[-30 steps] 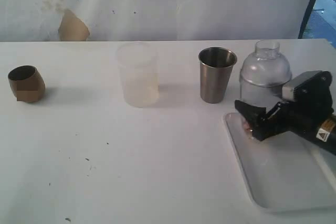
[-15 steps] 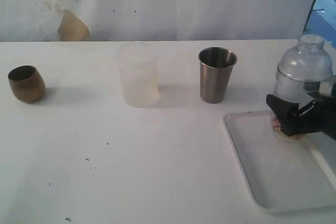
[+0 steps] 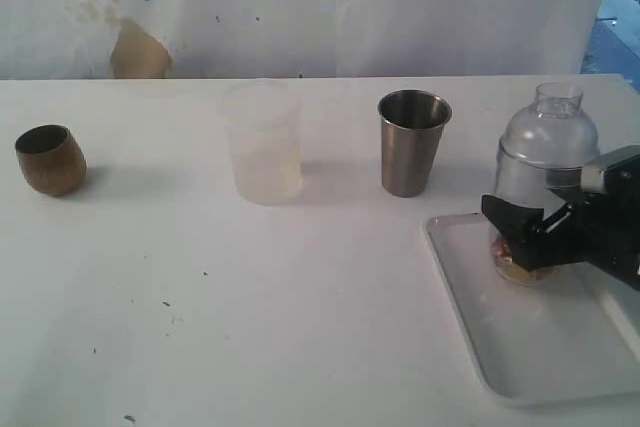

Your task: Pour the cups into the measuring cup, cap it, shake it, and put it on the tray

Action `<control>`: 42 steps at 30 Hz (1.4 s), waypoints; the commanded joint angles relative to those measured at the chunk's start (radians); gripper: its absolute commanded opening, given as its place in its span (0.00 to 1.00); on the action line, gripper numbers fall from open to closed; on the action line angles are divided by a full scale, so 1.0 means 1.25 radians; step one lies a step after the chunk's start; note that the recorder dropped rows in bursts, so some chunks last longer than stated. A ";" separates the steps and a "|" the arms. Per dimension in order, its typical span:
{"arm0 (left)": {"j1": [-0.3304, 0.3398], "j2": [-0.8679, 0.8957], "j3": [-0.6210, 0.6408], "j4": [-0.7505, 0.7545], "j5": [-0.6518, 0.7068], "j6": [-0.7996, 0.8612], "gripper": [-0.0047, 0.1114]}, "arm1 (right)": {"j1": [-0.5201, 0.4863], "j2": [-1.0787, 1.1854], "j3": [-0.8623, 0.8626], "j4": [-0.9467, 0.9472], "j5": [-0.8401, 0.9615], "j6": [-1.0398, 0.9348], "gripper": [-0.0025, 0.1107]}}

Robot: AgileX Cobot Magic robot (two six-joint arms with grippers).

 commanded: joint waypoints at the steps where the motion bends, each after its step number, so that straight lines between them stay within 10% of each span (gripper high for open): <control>1: -0.001 -0.004 0.004 -0.001 -0.003 -0.002 0.04 | 0.002 -0.003 -0.005 -0.011 -0.033 0.015 0.03; 16: -0.001 -0.004 0.004 -0.001 -0.003 -0.002 0.04 | 0.002 -0.003 -0.005 -0.037 -0.033 0.056 0.91; 42: -0.001 -0.004 0.004 -0.001 -0.003 -0.002 0.04 | 0.000 -0.140 0.042 -0.025 -0.033 0.019 0.93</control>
